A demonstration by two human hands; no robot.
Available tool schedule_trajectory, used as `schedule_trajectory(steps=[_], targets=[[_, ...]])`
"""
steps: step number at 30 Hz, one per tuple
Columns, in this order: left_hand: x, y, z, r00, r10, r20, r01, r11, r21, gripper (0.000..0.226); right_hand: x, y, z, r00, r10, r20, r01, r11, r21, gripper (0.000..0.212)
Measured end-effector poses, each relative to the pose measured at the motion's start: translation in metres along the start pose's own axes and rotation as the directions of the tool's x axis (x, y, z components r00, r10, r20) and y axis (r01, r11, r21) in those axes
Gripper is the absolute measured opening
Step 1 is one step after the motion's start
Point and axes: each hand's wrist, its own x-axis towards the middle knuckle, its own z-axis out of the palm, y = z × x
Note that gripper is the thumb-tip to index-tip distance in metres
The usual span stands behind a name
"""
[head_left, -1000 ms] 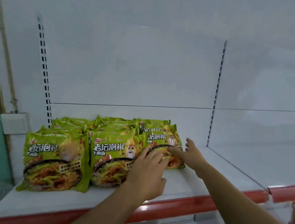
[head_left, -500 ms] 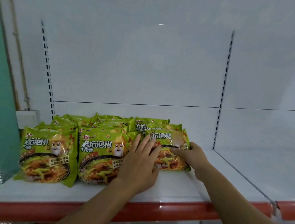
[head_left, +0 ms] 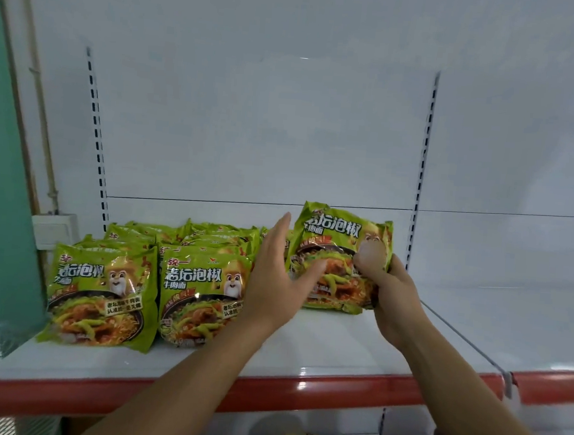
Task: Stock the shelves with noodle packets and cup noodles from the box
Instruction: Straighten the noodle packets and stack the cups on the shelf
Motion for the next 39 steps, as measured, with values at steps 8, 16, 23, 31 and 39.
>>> schedule_trajectory(steps=[8, 16, 23, 31, 39], targets=[[-0.024, -0.011, -0.111, 0.958, -0.283, -0.050, 0.276, 0.955, -0.107, 0.061, -0.040, 0.012, 0.097, 0.989, -0.021, 0.147, 0.038, 0.992, -0.117, 0.034], [-0.088, -0.071, -0.250, 0.886, -0.415, -0.208, 0.411, 0.909, -0.066, 0.075, -0.085, 0.083, 0.222, 0.965, 0.024, 0.263, 0.116, 0.855, -0.505, 0.030], [-0.100, -0.109, -0.282, 0.913, -0.399, -0.087, 0.407, 0.903, 0.138, 0.104, -0.099, 0.110, 0.265, 0.976, -0.029, 0.215, 0.186, 0.618, -0.763, 0.032], [-0.094, -0.131, -0.285, 0.918, -0.395, 0.037, 0.394, 0.918, 0.043, 0.108, -0.104, 0.112, 0.278, 0.973, -0.076, 0.218, 0.228, 0.454, -0.861, 0.083], [-0.091, -0.140, -0.296, 0.920, -0.382, 0.091, 0.372, 0.922, 0.110, 0.109, -0.101, 0.120, 0.288, 0.977, -0.037, 0.211, 0.207, 0.424, -0.882, 0.089]])
